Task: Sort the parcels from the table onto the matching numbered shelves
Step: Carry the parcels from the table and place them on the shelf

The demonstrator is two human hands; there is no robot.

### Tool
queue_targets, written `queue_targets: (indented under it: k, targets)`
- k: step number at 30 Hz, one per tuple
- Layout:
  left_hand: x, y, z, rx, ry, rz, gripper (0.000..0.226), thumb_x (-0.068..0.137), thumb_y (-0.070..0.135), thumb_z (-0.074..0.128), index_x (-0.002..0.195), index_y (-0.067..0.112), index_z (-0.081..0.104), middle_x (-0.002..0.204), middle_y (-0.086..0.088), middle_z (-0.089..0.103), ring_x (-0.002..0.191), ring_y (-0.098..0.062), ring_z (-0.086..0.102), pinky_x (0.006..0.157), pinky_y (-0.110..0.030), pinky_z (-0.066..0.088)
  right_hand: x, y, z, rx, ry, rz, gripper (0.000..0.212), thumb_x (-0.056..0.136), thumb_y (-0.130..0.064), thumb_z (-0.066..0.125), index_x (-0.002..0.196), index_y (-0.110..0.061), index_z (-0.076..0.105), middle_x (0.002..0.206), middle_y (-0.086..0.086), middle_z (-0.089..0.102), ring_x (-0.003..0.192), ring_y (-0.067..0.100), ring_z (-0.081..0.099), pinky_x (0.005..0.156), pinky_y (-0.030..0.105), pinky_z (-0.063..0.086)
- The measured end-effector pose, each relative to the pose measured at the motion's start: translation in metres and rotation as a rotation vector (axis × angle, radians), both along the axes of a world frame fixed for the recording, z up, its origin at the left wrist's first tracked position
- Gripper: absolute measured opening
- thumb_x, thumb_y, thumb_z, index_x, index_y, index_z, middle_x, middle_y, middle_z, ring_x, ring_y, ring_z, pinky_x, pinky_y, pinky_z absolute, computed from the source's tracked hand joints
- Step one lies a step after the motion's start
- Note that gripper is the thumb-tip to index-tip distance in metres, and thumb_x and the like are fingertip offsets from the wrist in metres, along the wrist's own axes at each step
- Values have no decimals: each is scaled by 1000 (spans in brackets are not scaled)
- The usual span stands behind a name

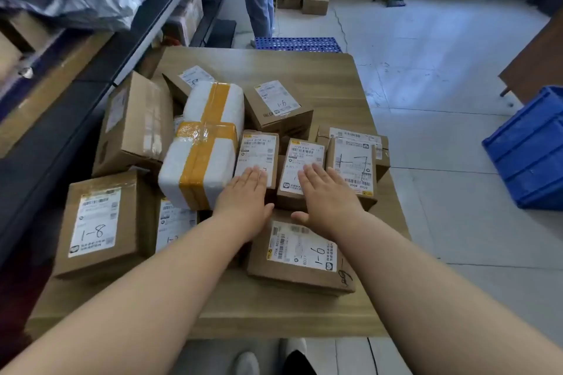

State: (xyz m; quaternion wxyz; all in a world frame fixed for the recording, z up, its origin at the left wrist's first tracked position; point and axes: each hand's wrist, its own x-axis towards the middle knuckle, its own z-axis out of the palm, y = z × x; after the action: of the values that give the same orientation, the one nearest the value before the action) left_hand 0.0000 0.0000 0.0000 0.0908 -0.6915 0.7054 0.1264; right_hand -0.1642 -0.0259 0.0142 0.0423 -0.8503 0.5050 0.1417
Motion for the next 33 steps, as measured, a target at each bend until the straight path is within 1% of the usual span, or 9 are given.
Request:
queue_targets:
  k: [9, 16, 19, 21, 22, 24, 26, 28, 33]
  targets:
    - [4, 18, -7, 37, 24, -8, 68, 102, 39, 33, 154, 14, -3, 162, -3, -9, 149, -17, -5, 119, -32, 3, 10, 18, -20, -24, 38, 117, 69, 101, -31, 37, 153, -11, -4, 161, 10, -8, 148, 24, -9, 115, 40, -14]
    - [5, 62, -4, 13, 18, -80, 66, 102, 41, 31, 154, 14, 0, 162, -4, -6, 149, -18, -3, 120, -33, 2, -4, 60, -17, -4, -29, 157, 66, 100, -32, 37, 154, -11, 5, 162, 8, 1, 149, 21, 1, 113, 39, -15]
    - [5, 88, -3, -35, 58, -187, 59, 101, 41, 33, 152, 14, 20, 160, -5, 15, 147, -22, 16, 119, -37, 14, -14, 88, -17, -39, -70, 161, 63, 86, -38, 63, 141, -10, 47, 148, 12, 42, 138, 24, 39, 113, 47, 7]
    - [7, 99, -3, -164, 142, -265, 49, 93, 37, 41, 134, 14, 54, 138, -9, 54, 125, -28, 52, 103, -41, 41, -22, 102, -22, -103, -161, 113, 55, 69, -42, 77, 115, -14, 69, 124, 7, 66, 116, 23, 61, 106, 52, 33]
    - [10, 102, -5, -252, 182, -265, 44, 89, 35, 48, 124, 14, 62, 127, -9, 62, 114, -27, 61, 93, -40, 48, -26, 106, -24, -128, -215, 75, 50, 69, -44, 76, 109, -16, 71, 120, 5, 67, 112, 23, 64, 102, 52, 40]
    - [11, 100, -4, -244, 221, -167, 46, 90, 34, 57, 133, 17, 54, 138, -9, 51, 127, -27, 50, 98, -42, 45, -26, 110, -20, -119, -319, -69, 52, 76, -49, 67, 118, -19, 64, 131, 7, 59, 119, 26, 57, 102, 48, 42]
    - [8, 94, -5, -120, 225, 9, 62, 96, 44, 49, 150, 25, 25, 158, -3, 17, 146, -24, 15, 115, -43, 26, -19, 108, -18, -39, -355, -297, 73, 81, -60, 60, 141, -24, 41, 153, 7, 32, 140, 26, 32, 111, 43, 31]
    - [3, 84, -12, -33, 180, 62, 70, 96, 52, 42, 153, 33, 7, 161, 0, -5, 148, -25, -8, 120, -45, 13, -10, 104, -20, 81, -388, -485, 91, 78, -70, 56, 150, -29, 19, 159, 5, 10, 146, 24, 13, 115, 42, 23]
    - [-2, 77, -28, -26, 156, 17, 67, 96, 53, 39, 152, 39, 4, 161, 1, -13, 146, -29, -18, 118, -49, 5, 9, 105, -34, 137, -443, -624, 100, 73, -71, 60, 150, -31, 10, 159, 5, 7, 143, 26, 21, 109, 45, 36]
